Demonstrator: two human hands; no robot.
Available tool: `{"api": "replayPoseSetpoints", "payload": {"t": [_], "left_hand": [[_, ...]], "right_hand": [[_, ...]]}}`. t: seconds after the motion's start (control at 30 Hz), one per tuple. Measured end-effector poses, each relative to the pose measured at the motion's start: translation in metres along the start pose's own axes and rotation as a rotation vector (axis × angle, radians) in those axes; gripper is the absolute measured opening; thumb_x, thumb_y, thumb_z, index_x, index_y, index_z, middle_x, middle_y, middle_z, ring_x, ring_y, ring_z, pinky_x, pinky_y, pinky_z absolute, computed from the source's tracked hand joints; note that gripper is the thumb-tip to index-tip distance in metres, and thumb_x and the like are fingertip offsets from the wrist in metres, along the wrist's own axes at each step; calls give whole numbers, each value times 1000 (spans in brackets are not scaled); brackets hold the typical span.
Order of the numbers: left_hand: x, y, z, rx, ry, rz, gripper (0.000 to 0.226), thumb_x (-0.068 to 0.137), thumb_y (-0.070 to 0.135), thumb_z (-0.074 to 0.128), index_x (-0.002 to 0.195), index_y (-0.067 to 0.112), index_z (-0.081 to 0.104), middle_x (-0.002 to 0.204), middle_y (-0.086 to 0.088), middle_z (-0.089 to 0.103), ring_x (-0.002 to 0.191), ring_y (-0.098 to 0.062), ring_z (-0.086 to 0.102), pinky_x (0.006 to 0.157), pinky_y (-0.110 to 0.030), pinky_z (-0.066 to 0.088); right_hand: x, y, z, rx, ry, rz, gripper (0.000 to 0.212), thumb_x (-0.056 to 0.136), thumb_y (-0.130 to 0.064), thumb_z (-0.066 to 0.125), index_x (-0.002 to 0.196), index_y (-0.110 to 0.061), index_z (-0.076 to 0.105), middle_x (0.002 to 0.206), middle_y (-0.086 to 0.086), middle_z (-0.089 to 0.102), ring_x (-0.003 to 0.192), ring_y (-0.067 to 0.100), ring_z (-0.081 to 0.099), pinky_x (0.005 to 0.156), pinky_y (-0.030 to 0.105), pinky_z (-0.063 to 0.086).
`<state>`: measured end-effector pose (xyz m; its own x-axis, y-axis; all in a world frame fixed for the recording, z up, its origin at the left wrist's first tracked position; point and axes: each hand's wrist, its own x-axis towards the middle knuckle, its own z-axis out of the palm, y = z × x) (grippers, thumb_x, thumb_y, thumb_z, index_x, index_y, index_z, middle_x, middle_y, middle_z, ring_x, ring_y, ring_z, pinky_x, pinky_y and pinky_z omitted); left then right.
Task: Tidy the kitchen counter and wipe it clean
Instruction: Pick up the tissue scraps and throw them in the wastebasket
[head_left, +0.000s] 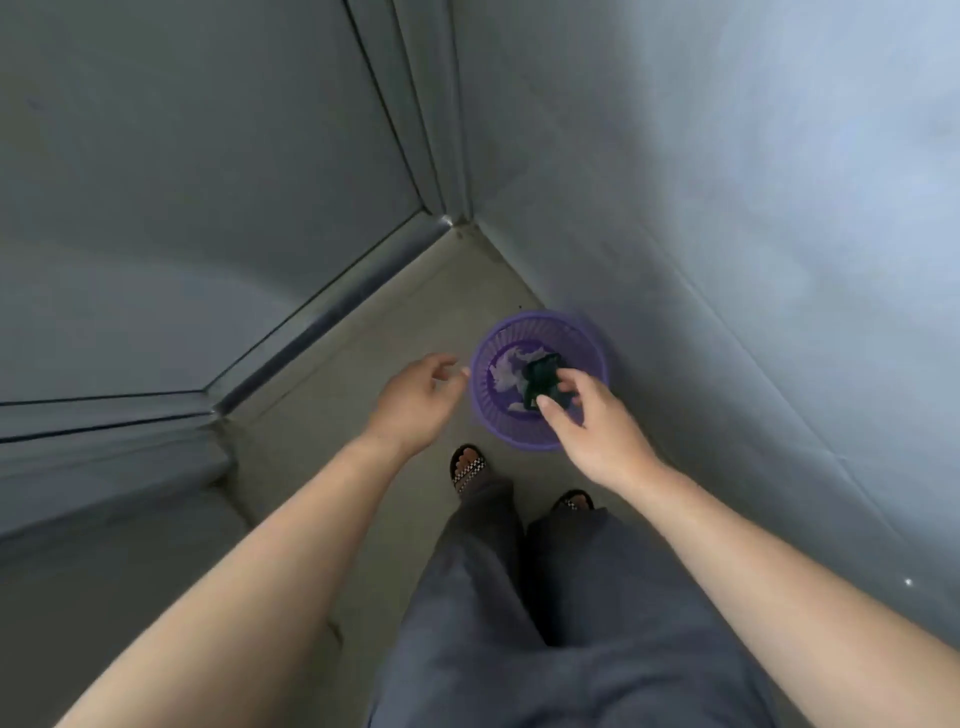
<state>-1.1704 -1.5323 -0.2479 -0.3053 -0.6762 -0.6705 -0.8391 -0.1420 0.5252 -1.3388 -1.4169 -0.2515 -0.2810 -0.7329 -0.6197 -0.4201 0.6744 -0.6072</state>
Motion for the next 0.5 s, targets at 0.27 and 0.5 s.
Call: {"api": "replayPoseSetpoints", "payload": {"t": [0.27,0.5], "left_hand": [[-205,79,-91,-235,207,106,14,91,34,51,97,30,63,92,15,64,82,6,56,65,-1,36],[-302,94,-94,-396,359,274,16,85,39,49,95,36,62,96,15,66,91,-1,59,82,-29,46]], "right_hand": [[-158,-129,-89,82,-5,-195,37,92,-39,48,123,-20,51,122,-7,55,107,5,51,95,29,42],[-248,-161,-113,172,5,-442,35,88,-47,45,114,-28,56,112,-16,59,107,0,53,85,17,45]]}}
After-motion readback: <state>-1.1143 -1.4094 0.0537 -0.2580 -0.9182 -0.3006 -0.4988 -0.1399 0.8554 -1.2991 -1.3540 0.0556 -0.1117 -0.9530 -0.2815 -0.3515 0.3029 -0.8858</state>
